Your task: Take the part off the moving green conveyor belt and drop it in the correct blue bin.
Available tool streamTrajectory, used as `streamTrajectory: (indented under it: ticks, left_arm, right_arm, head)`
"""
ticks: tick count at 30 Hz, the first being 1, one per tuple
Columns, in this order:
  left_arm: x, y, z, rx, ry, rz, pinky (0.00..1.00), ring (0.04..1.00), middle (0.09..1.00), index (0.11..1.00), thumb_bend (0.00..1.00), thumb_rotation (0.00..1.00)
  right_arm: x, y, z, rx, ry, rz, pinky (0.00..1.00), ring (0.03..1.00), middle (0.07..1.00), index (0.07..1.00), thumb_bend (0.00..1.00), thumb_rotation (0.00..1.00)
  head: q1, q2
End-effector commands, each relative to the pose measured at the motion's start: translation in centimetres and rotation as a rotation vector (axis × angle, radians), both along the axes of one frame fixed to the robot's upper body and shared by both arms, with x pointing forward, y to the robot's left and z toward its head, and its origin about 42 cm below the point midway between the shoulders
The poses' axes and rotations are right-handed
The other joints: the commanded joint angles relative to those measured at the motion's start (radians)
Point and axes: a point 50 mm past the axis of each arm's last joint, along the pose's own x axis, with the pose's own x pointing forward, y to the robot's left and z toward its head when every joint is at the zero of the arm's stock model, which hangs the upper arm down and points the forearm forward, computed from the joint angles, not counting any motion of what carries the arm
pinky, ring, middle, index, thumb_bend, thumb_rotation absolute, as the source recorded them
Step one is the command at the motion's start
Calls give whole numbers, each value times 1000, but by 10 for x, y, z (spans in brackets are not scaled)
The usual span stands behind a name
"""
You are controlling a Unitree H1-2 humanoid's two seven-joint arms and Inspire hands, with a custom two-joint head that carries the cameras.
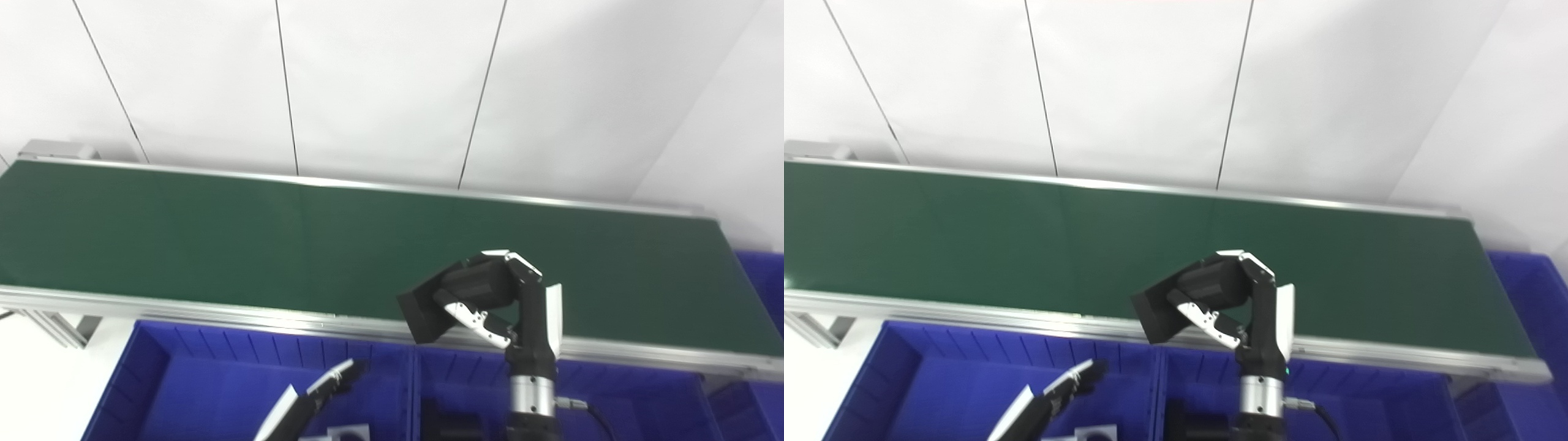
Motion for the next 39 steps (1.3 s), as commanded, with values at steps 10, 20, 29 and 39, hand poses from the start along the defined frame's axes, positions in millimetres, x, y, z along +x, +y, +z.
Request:
streamTrajectory:
  ticks: [10, 20, 29, 39]
  left_arm:
    - [14, -3, 28, -44, -127, -8, 866, 903, 898, 897, 844, 492]
    - [16, 1, 32, -38, -142, -5, 838, 890, 896, 889, 834, 497]
    - [16, 4, 34, -48, -146, 6, 822, 882, 892, 882, 836, 482]
    - [15, 7, 37, -41, -155, 16, 816, 874, 886, 880, 827, 475]
  right_arm:
    - [-39, -38, -45, -14, 168, -12, 363, 493, 544, 444, 491, 0]
    - [-46, -42, -75, -196, 359, -99, 318, 456, 552, 504, 488, 0]
    - [-27, -29, -87, -420, 488, 24, 543, 690, 787, 607, 530, 59]
    - [-49, -18, -68, -378, 261, -8, 906, 999, 1000, 961, 755, 328]
  head:
    - [2, 51]
    - [4, 58]
    - [15, 59]
    - [9, 56]
